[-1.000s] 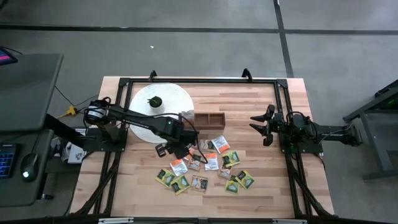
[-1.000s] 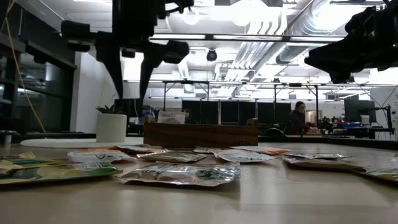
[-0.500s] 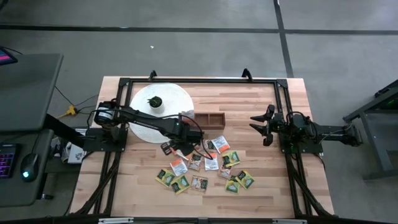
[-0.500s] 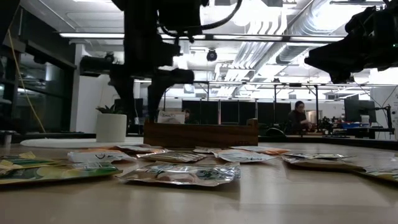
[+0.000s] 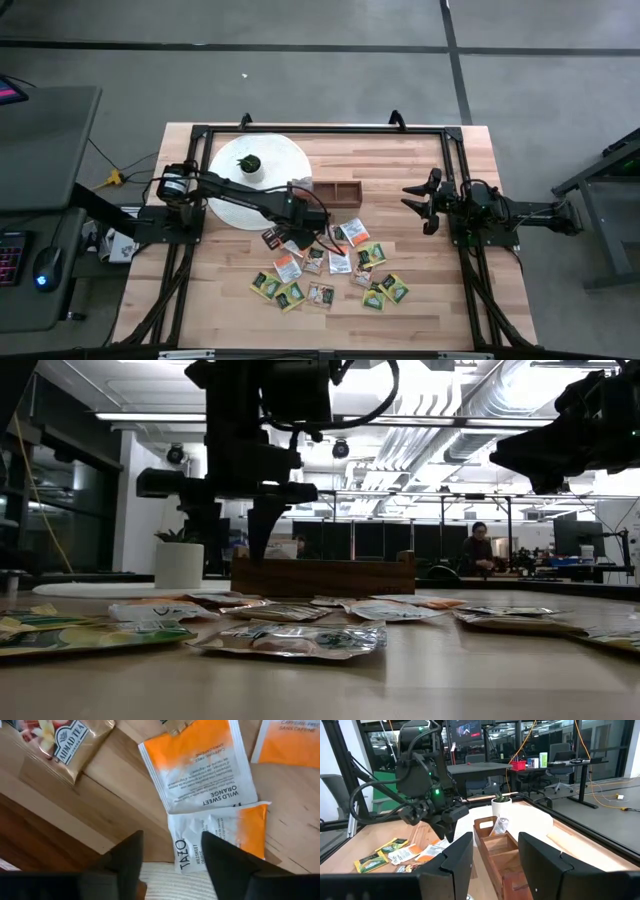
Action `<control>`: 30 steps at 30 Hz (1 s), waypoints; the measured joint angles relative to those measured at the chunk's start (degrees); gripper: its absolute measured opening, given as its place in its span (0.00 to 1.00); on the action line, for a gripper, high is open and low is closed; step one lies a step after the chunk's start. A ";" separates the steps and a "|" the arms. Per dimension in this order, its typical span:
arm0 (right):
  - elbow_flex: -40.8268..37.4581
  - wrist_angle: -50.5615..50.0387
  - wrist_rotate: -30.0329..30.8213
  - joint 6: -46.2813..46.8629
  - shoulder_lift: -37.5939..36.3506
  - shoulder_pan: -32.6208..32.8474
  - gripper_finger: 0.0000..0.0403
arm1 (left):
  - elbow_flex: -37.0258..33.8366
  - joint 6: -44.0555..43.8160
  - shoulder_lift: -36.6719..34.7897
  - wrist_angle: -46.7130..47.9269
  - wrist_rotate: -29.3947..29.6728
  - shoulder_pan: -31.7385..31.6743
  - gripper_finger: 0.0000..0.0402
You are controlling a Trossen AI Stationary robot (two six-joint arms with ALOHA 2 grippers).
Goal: Pick & Place Tea
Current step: Put the white tea bag into the left section of the wooden organizer
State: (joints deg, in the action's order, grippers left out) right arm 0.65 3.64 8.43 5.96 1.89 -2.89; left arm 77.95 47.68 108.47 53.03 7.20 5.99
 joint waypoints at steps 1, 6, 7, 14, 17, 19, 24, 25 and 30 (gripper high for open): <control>0.00 0.00 0.00 0.00 0.00 0.00 0.38 | 0.02 0.00 0.00 -0.06 -0.04 0.01 0.54; 0.00 0.00 0.00 0.00 0.00 0.01 0.38 | 0.02 1.79 0.69 0.60 -1.45 0.01 0.68; 0.00 0.00 0.00 0.00 0.00 0.00 0.38 | 0.01 1.80 0.99 0.57 -1.47 0.01 0.68; 0.01 0.05 0.00 0.00 0.00 0.01 0.38 | -0.02 1.67 1.42 -0.12 -1.51 -0.38 0.65; 0.02 0.02 0.00 0.00 0.00 0.00 0.38 | -0.02 0.53 1.42 -0.10 -2.09 -0.90 0.63; 0.02 0.02 0.00 0.00 0.00 0.02 0.38 | -0.02 -0.29 1.42 0.04 -3.04 -1.93 0.62; 0.02 0.02 0.00 0.00 0.00 -0.01 0.38 | -0.02 -1.86 1.42 0.08 -7.43 -3.31 0.62; 0.02 0.02 0.00 0.00 0.00 0.02 0.38 | -0.02 -1.86 1.42 0.13 -7.98 -3.52 0.62; 0.01 0.02 -0.02 0.00 0.00 0.02 0.38 | -0.10 -1.86 1.42 0.28 -8.18 -3.76 0.62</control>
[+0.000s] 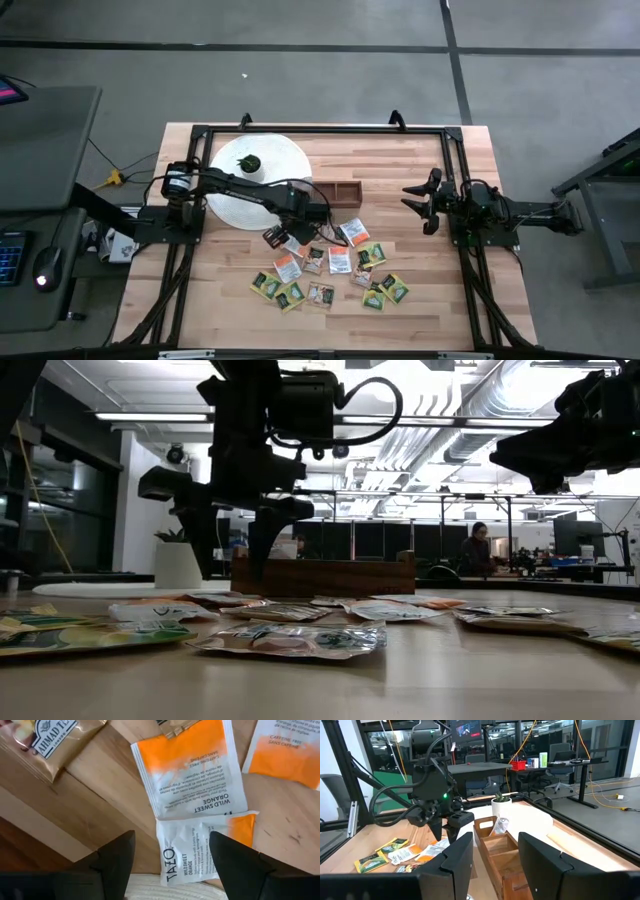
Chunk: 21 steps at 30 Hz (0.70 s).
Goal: Pick & Place Tea
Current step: Put the white tea bag into the left section of the wooden organizer
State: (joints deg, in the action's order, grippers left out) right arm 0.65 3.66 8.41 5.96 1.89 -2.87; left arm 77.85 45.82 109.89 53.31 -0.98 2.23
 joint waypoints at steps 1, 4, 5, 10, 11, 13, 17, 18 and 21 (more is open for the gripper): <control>0.01 0.00 0.02 0.00 0.00 -0.02 0.38 | -0.36 0.01 0.00 -0.33 0.04 -0.01 0.62; 0.00 0.00 0.02 0.00 0.00 -0.01 0.38 | -2.57 -0.09 0.00 -1.85 0.31 -0.03 0.62; 0.00 0.00 0.01 0.00 0.00 -0.02 0.38 | -3.39 -0.27 0.00 -2.39 0.31 -0.03 0.62; 0.00 0.00 0.02 0.00 0.00 0.00 0.38 | -4.93 -1.67 0.00 -3.54 0.44 -0.03 0.62; -0.01 0.00 0.02 0.00 0.00 -0.01 0.38 | -4.93 -1.74 0.00 -3.53 0.46 -0.03 0.62; -0.01 0.00 0.02 0.00 0.00 -0.01 0.38 | -4.93 -2.05 0.00 -3.53 0.44 -0.42 0.62; -0.01 0.00 0.02 0.00 0.00 -0.02 0.38 | -4.93 -2.65 0.00 -3.47 -0.08 -0.84 0.62; 0.01 0.00 0.02 0.00 0.00 0.00 0.38 | -4.95 -2.67 0.00 -3.46 -0.24 -0.85 0.62; 0.01 0.00 0.02 0.00 0.00 0.00 0.38 | -4.97 -2.69 0.00 -3.44 -0.79 -0.84 0.61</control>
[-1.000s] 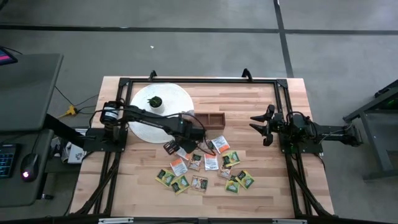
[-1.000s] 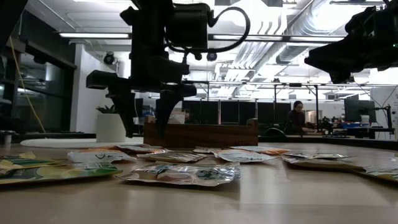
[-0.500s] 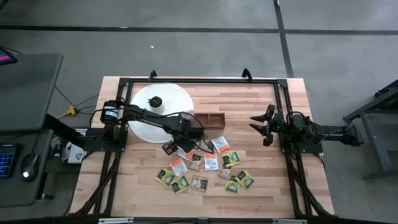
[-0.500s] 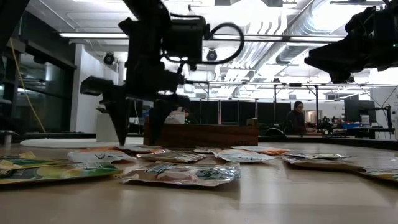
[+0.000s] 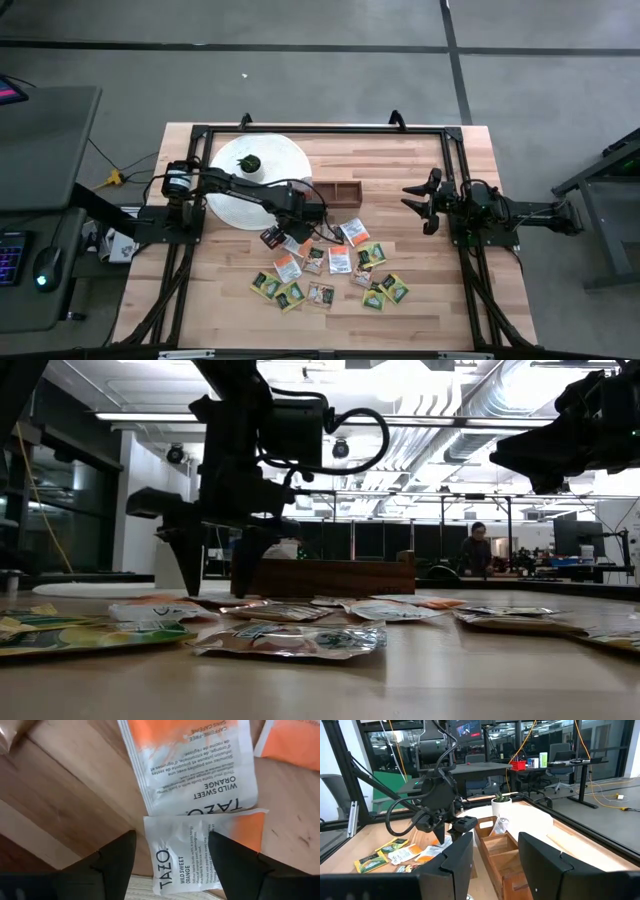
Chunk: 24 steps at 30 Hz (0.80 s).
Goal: Pick & Place Tea
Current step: Put the white tea bag into the left section of the wooden organizer
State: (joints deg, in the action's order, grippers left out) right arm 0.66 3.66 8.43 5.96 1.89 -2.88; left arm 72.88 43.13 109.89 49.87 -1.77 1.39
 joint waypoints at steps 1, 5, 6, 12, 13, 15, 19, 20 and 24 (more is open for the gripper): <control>-0.01 0.00 -0.01 0.00 0.00 0.00 0.38 | 0.00 -0.02 0.00 0.04 -0.06 0.00 0.59; 0.00 0.00 0.00 0.00 0.00 0.00 0.38 | 0.00 -0.21 0.00 0.15 -0.27 0.06 0.52; 0.00 0.00 0.00 0.00 0.00 -0.02 0.38 | 0.00 -0.37 0.07 0.11 -0.27 0.11 0.50; -0.02 0.00 -0.01 0.00 0.00 0.00 0.38 | 0.22 -1.43 1.32 -0.29 -0.04 0.10 0.38; 0.00 0.00 -0.01 0.00 0.00 0.00 0.38 | 0.22 -1.49 1.33 -0.41 0.01 0.11 0.36; -0.01 0.00 0.00 0.00 0.00 0.00 0.38 | 0.22 -1.92 1.36 -0.66 0.29 0.10 0.32; -0.02 0.00 0.00 0.00 0.00 -0.02 0.38 | 0.18 -2.53 1.41 -0.49 2.47 0.15 0.26; -0.01 0.00 0.00 0.00 0.00 -0.01 0.38 | 0.17 -2.54 1.44 -0.31 2.88 0.15 0.24; -0.02 0.00 -0.02 0.00 0.00 0.00 0.38 | -0.05 -2.71 0.90 1.65 3.44 0.13 0.18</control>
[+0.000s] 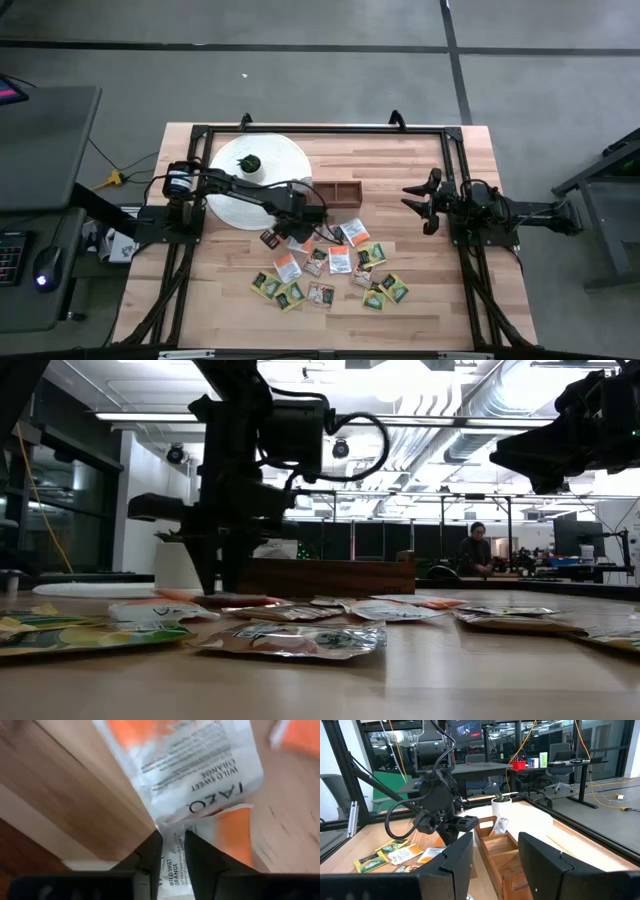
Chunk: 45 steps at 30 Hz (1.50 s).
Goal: Pick & Place Tea
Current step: Put the white tea bag into the left section of the wooden organizer
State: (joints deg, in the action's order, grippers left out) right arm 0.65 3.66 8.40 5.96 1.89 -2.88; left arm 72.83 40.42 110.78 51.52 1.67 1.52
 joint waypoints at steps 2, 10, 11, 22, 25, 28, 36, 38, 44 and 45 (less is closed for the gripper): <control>0.00 0.00 0.00 0.00 0.00 -0.02 0.38 | 0.00 -0.24 0.00 -0.07 0.04 0.00 0.16; 0.02 0.00 0.02 0.00 0.00 0.00 0.38 | -0.05 -1.06 -1.27 2.12 0.40 0.03 0.01; 0.02 0.00 0.00 0.00 0.00 -0.02 0.38 | 0.12 -1.41 -1.41 1.84 0.41 0.07 0.01; 0.00 -0.04 0.02 0.00 0.02 0.00 0.38 | 0.94 -2.15 -3.73 5.06 1.11 0.42 0.00; 0.00 -0.03 0.02 0.00 0.02 0.00 0.38 | 1.67 -3.26 -4.11 6.85 2.33 0.77 0.00; 0.02 -0.02 0.00 0.00 0.02 -0.02 0.38 | 2.77 -4.29 -5.95 7.56 5.80 1.15 0.00; 0.02 0.05 0.02 0.00 0.02 -0.02 0.38 | 4.73 -8.44 -10.29 8.74 20.61 2.25 0.00; 0.00 0.11 0.02 0.00 0.02 0.00 0.38 | 5.58 -9.31 -10.58 7.91 23.40 2.38 0.00; 0.00 0.02 0.02 0.00 0.02 -0.02 0.38 | 7.71 -11.01 -10.91 8.11 29.03 2.35 0.00; 0.01 0.02 0.00 0.00 0.02 0.00 0.38 | 7.90 -11.29 -10.91 8.27 29.74 2.34 0.00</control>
State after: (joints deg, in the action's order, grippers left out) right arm 0.66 3.68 8.40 5.96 1.91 -2.87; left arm 80.74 29.13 99.88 59.79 31.41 3.86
